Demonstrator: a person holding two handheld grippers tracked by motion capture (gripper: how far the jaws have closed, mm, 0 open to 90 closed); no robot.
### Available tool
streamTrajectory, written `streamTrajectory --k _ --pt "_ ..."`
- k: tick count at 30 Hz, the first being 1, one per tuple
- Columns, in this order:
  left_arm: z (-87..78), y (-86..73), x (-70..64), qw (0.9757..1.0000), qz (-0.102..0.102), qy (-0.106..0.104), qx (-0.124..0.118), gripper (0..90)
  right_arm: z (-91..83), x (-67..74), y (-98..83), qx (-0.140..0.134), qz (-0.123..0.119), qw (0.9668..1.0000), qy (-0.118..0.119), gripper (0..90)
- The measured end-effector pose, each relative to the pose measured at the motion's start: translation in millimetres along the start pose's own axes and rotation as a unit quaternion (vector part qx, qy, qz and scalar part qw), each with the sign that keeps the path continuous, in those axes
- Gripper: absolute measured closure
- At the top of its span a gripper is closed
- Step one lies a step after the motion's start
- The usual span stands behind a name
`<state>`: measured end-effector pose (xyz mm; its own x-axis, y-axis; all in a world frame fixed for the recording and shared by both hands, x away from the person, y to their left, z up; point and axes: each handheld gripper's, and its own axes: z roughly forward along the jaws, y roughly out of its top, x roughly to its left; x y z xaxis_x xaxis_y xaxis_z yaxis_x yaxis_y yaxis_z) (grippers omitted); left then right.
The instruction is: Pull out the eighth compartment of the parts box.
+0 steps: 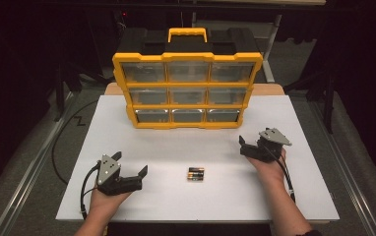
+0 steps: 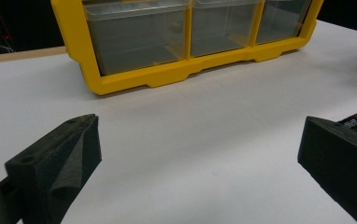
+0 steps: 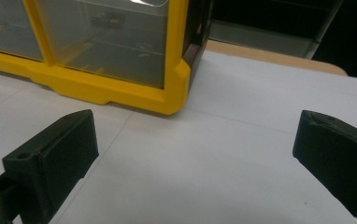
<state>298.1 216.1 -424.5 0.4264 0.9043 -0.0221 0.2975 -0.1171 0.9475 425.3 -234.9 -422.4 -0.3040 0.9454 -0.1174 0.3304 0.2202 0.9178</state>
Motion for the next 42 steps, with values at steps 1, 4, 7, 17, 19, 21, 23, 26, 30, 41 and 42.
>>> streamTrajectory --k 1,4,7,17,19,21,23,26,30,41,42 --pt "-0.2 0.1 -0.1 1.0 0.0 0.0 -0.001 0.4 0.7 -0.7 0.8 -0.002 0.002 1.0 0.001 1.2" --pt "-0.1 -0.1 -0.1 1.0 0.001 -0.001 0.0 0.4 1.7 -1.6 0.8 -0.002 -0.002 1.0 0.008 1.3" --pt "0.1 -0.2 -0.2 1.0 0.003 -0.001 0.0 0.4 0.4 -3.0 0.5 0.003 0.002 0.9999 0.015 1.3" --pt "-2.8 0.6 2.2 1.0 0.001 -0.002 -0.007 0.4 -10.5 1.1 -8.7 0.017 -0.079 0.9968 0.001 1.2" --pt "-2.4 0.5 1.9 1.0 0.001 -0.003 -0.006 0.4 -11.3 -0.6 -11.9 0.026 -0.095 0.9951 -0.001 1.2" --pt "-2.2 0.6 1.6 1.0 0.001 -0.003 -0.007 0.4 -12.3 -3.2 -14.4 0.031 -0.107 0.9938 -0.004 1.2" --pt "-2.0 0.6 1.7 1.0 0.001 -0.003 -0.007 0.4 -13.7 -5.3 -15.3 0.034 -0.114 0.9928 -0.007 1.2" --pt "-1.5 0.5 2.0 1.0 0.001 -0.002 -0.006 0.4 -15.3 -6.6 -16.3 0.037 -0.13 0.9906 -0.015 1.2" --pt "-0.6 0.2 1.6 1.0 0.001 -0.002 -0.003 0.4 -16.4 -7.5 -17.0 0.042 -0.154 0.987 -0.019 1.0" --pt "-0.9 0.1 1.8 1.0 0.001 -0.001 -0.003 0.4 -19.1 2.0 -16.3 0.039 -0.239 0.969 -0.047 1.2" --pt "-1.0 0.1 1.8 1.0 0.002 -0.001 -0.003 0.4 -19.2 3.5 -16.4 0.04 -0.245 0.9675 -0.048 1.2"
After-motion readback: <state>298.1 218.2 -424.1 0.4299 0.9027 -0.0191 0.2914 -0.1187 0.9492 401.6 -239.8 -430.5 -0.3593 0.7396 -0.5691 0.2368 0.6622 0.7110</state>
